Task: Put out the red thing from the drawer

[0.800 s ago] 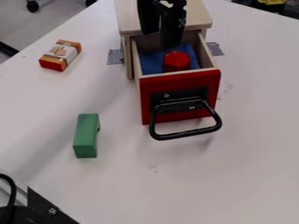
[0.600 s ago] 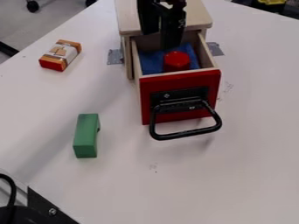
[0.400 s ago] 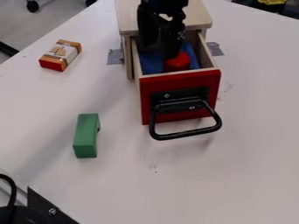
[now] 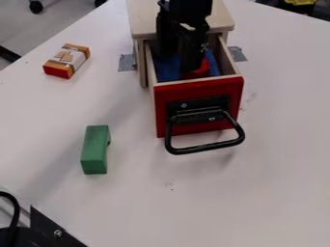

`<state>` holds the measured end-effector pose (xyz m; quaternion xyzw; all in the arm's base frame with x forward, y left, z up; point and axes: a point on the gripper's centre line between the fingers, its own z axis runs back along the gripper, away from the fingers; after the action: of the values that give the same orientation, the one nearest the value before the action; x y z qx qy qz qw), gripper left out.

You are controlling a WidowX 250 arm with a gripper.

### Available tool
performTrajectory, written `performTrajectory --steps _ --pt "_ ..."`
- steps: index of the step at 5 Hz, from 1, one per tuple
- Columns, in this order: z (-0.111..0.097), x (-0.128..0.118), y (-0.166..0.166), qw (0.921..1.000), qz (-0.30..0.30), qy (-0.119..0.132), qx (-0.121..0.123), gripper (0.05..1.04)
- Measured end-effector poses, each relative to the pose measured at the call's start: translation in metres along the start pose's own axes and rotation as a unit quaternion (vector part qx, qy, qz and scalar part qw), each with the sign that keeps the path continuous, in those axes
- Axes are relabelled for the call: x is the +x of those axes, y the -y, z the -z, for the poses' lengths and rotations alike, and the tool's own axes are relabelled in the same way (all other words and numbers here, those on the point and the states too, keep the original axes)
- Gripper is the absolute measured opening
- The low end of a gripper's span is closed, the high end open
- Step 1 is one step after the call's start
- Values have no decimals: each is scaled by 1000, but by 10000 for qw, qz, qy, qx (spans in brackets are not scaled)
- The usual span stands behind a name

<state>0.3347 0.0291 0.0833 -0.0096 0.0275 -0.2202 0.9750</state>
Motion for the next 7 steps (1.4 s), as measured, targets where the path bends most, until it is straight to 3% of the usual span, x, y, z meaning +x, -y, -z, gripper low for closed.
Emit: performTrajectory --steps 2,4,5,6,7 --pt "9 8 5 9997 -71 191 129 998" --pt "13 13 11 9996 -126 231 87 997" --pt "17 20 13 9996 -165 221 3 944" --pt "18 26 14 9993 -233 255 -163 752" --pt "18 25 12 9992 -246 250 -183 750"
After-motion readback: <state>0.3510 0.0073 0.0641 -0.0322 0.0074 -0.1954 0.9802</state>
